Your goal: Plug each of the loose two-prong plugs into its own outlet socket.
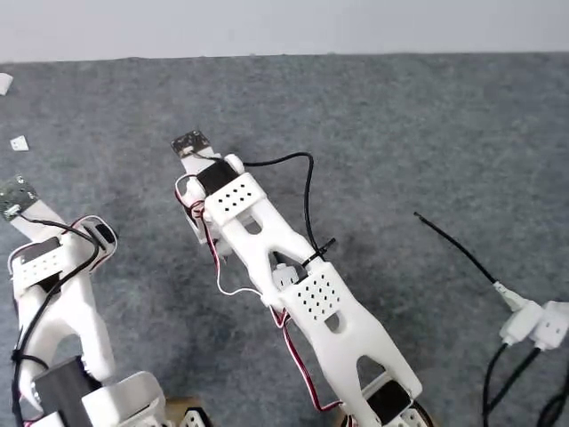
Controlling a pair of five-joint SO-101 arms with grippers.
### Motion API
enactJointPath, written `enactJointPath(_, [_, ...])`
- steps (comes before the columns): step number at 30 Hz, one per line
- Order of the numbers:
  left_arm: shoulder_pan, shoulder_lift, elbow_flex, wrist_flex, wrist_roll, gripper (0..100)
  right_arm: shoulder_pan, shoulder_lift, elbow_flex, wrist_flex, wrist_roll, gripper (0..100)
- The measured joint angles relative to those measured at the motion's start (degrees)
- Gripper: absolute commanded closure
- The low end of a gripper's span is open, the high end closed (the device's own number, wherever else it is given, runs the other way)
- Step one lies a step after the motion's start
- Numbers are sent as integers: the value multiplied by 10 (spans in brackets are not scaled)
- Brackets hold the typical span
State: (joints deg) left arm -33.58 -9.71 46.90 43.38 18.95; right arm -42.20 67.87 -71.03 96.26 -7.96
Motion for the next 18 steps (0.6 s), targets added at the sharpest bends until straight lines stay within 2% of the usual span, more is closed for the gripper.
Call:
enactJointPath(5, [0,0,0,0,0,745,0,1,-12,41,9,990])
enactJointPath(12, [0,0,0,0,0,744,0,-21,50,42,9,990])
enactJointPath(18, [0,0,0,-9,0,744,-33,-90,138,42,4,989])
